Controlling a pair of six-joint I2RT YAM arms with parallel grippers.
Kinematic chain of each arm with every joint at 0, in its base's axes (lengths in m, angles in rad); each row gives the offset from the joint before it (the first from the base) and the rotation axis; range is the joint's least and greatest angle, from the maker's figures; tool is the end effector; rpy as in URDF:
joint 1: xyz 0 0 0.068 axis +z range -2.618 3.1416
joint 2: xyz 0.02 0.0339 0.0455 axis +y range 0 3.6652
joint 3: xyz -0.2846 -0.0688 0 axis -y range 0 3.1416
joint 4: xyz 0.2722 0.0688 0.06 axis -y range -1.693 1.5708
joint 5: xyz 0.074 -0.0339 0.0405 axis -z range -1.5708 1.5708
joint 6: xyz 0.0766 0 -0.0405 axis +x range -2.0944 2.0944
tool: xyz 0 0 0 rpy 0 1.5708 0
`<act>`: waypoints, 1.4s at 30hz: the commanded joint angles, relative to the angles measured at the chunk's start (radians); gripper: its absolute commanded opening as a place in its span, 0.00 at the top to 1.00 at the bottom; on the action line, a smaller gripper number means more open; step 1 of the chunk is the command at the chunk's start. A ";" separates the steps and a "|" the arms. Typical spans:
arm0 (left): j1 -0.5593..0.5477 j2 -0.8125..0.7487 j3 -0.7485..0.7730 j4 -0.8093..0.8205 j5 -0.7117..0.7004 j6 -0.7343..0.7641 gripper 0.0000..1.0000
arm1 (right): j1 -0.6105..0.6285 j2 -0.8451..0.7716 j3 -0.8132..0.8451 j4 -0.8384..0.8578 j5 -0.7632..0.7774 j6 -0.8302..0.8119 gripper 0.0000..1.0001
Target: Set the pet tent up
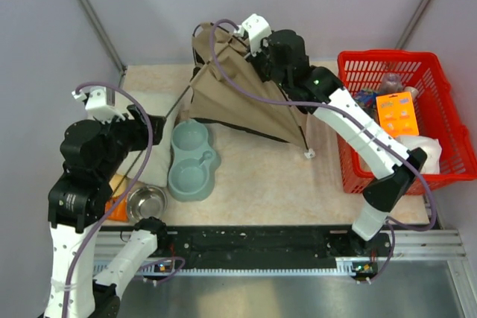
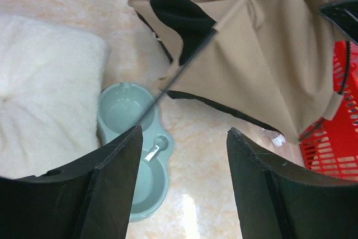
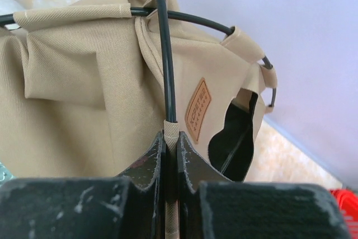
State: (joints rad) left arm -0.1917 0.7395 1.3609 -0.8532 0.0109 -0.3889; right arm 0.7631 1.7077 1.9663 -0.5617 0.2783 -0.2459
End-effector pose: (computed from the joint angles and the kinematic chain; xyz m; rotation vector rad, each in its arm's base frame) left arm 0.1399 -0.0280 0.4780 -0.1716 1.8147 -0.4224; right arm 0.3380 0.2941 0.4790 -0.7288 1.7146 0.0974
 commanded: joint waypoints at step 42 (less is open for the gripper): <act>0.001 -0.017 -0.008 -0.018 0.000 -0.050 0.33 | 0.338 -0.234 -0.886 0.992 -0.297 0.769 0.42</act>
State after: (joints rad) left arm -0.1917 0.7471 1.3628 -0.8677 0.0292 -0.4084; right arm 1.0683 1.4185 1.1912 0.1314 -0.0406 0.4118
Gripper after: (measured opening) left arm 0.670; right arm 0.583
